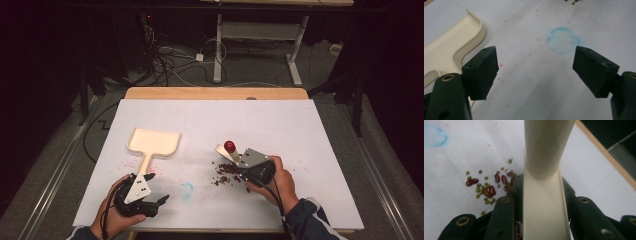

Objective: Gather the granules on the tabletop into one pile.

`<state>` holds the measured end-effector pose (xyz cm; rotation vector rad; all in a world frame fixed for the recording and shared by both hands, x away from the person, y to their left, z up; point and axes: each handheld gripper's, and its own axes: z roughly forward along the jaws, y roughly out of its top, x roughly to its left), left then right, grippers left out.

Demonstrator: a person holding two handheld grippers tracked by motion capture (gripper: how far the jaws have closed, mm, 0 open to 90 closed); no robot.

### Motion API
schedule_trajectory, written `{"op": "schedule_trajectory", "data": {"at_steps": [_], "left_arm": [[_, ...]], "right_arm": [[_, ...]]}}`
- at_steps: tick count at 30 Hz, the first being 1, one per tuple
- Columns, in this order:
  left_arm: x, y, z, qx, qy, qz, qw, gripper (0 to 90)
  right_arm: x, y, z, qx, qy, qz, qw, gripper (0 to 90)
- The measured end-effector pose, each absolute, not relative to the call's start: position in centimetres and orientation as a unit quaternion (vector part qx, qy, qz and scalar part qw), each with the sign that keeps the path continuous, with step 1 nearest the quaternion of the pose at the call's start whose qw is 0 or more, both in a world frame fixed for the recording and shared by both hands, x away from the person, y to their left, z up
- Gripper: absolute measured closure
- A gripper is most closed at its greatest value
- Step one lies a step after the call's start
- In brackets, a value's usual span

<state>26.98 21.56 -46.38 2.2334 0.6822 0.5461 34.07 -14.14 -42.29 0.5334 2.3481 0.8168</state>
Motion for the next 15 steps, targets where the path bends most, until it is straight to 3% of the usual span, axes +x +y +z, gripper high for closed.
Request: {"op": "schedule_trajectory", "data": {"at_steps": [5, 15], "left_arm": [[27.0, 21.6, -46.3, 0.866, 0.268, 0.213, 0.364, 19.9], [27.0, 21.7, -46.4, 0.865, 0.271, 0.212, 0.365, 19.9]], "right_arm": [[33.3, -14.7, -40.7, 0.226, 0.865, 0.362, 0.266, 67.2], [31.1, -12.4, -41.1, 0.263, 0.846, 0.451, 0.107, 67.1]]}}
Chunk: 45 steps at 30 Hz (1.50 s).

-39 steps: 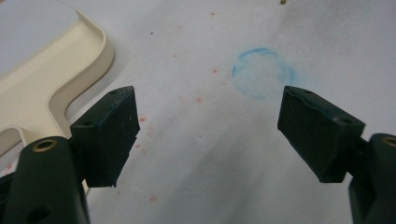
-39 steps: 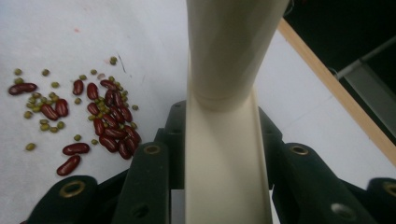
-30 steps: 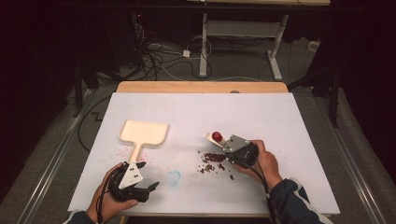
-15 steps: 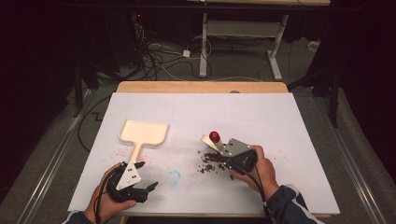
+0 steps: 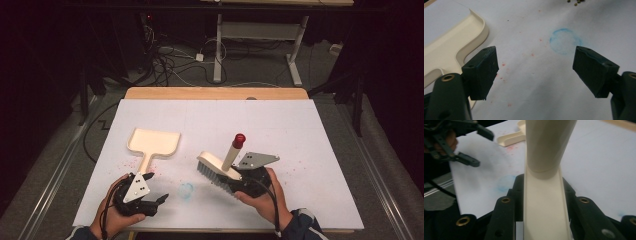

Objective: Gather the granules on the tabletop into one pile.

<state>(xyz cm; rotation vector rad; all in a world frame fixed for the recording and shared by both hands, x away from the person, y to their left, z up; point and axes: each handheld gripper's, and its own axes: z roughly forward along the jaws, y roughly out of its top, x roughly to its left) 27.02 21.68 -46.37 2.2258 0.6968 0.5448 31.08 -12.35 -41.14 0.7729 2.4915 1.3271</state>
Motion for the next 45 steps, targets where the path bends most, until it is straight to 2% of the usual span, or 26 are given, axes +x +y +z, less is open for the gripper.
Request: {"op": "schedule_trajectory", "data": {"at_steps": [7, 14, 27, 32, 36, 45], "left_arm": [[27.1, 21.6, -46.4, 0.866, 0.271, 0.209, 0.364, 20.1], [27.0, 21.6, -46.5, 0.866, 0.272, 0.208, 0.364, 20.4], [27.1, 21.5, -46.5, 0.868, 0.269, 0.204, 0.363, 20.6], [27.0, 21.4, -46.5, 0.869, 0.269, 0.203, 0.363, 20.6], [27.0, 21.5, -46.5, 0.869, 0.270, 0.203, 0.362, 20.6], [27.0, 21.6, -46.4, 0.867, 0.270, 0.204, 0.366, 20.6]], "right_arm": [[31.6, -10.0, -43.8, 0.289, 0.843, 0.447, 0.082, 67.2], [32.9, -10.8, -44.6, 0.322, 0.836, 0.427, 0.126, 67.0], [34.7, -13.3, -44.1, 0.349, 0.823, 0.430, 0.124, 67.2], [34.0, -14.5, -42.1, 0.287, 0.838, 0.444, 0.132, 67.2], [32.3, -16.4, -40.7, 0.173, 0.870, 0.444, 0.123, 67.2], [29.8, -19.0, -42.1, 0.057, 0.903, 0.422, 0.048, 67.1]]}}
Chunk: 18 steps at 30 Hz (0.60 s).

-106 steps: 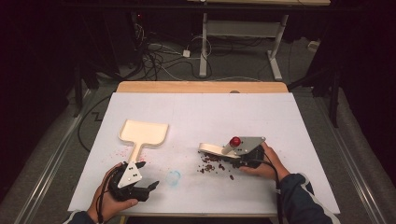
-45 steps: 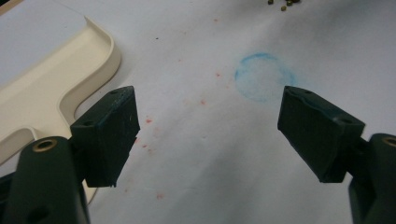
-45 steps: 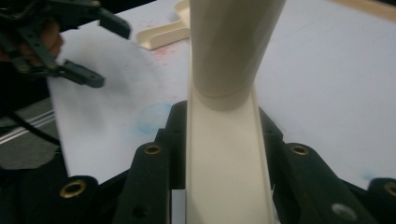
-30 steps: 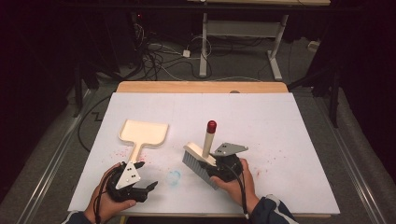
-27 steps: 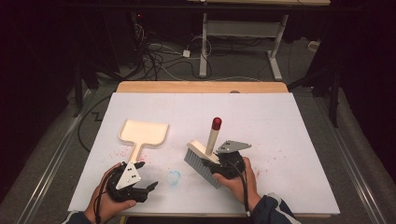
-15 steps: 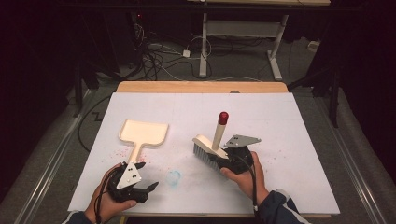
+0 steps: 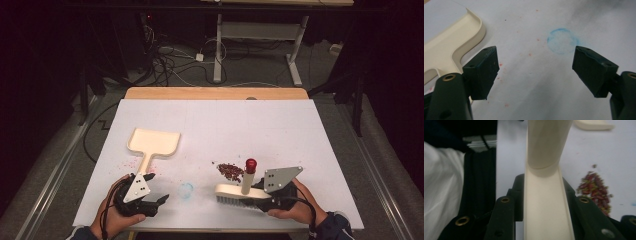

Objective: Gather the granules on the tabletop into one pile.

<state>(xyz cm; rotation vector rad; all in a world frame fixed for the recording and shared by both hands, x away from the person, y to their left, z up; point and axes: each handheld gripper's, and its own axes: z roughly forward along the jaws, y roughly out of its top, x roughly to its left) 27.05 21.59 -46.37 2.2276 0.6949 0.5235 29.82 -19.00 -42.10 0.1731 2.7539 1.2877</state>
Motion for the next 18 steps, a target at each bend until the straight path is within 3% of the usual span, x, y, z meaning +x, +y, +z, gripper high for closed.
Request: {"op": "schedule_trajectory", "data": {"at_steps": [5, 18], "left_arm": [[27.1, 21.4, -46.4, 0.870, 0.264, 0.202, 0.365, 20.6], [27.2, 21.2, -46.7, 0.872, 0.264, 0.196, 0.362, 20.6]], "right_arm": [[30.8, -18.8, -44.0, 0.031, 0.897, 0.441, 0.016, 67.1], [36.8, -18.1, -44.6, 0.055, 0.888, 0.456, 0.031, 66.7]]}}
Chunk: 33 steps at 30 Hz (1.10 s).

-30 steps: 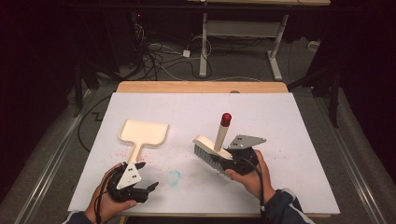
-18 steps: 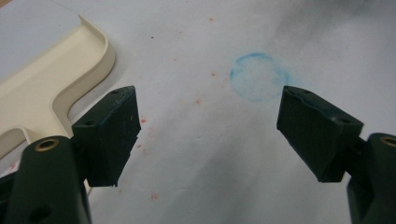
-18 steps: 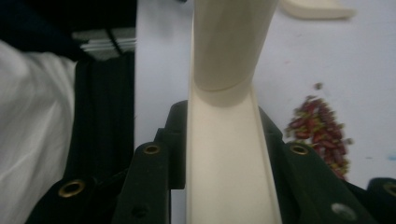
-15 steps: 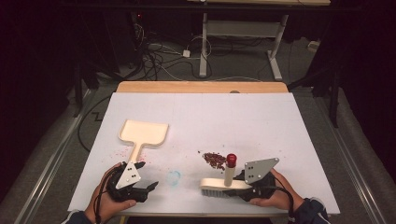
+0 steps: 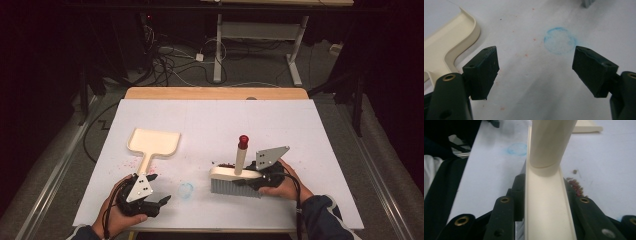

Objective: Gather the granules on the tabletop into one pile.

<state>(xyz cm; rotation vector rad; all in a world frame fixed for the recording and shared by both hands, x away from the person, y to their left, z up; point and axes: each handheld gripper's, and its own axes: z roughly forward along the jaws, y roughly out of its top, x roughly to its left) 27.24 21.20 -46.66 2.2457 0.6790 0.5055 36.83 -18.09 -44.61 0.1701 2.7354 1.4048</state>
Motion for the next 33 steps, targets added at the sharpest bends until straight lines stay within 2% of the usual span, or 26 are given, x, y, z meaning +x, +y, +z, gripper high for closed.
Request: {"op": "schedule_trajectory", "data": {"at_steps": [10, 12, 16, 23, 28, 33], "left_arm": [[27.2, 21.4, -46.6, 0.871, 0.266, 0.196, 0.363, 20.7], [27.1, 21.4, -46.6, 0.871, 0.265, 0.197, 0.364, 20.7], [27.0, 21.5, -46.4, 0.868, 0.268, 0.200, 0.368, 20.6], [26.9, 21.4, -46.3, 0.868, 0.266, 0.201, 0.369, 20.7], [27.1, 21.1, -46.3, 0.869, 0.262, 0.200, 0.369, 20.7], [27.1, 21.0, -46.4, 0.873, 0.252, 0.200, 0.366, 20.7]], "right_arm": [[36.9, -18.1, -42.9, 0.088, 0.874, 0.471, 0.082, 67.1], [36.5, -18.4, -42.2, 0.105, 0.867, 0.476, 0.104, 67.1], [35.2, -19.5, -41.2, 0.191, 0.845, 0.467, 0.176, 67.1], [33.3, -20.5, -41.8, 0.337, 0.792, 0.424, 0.281, 67.1], [33.0, -19.3, -44.0, 0.396, 0.785, 0.369, 0.302, 67.1], [32.3, -17.3, -44.6, 0.389, 0.789, 0.353, 0.320, 67.3]]}}
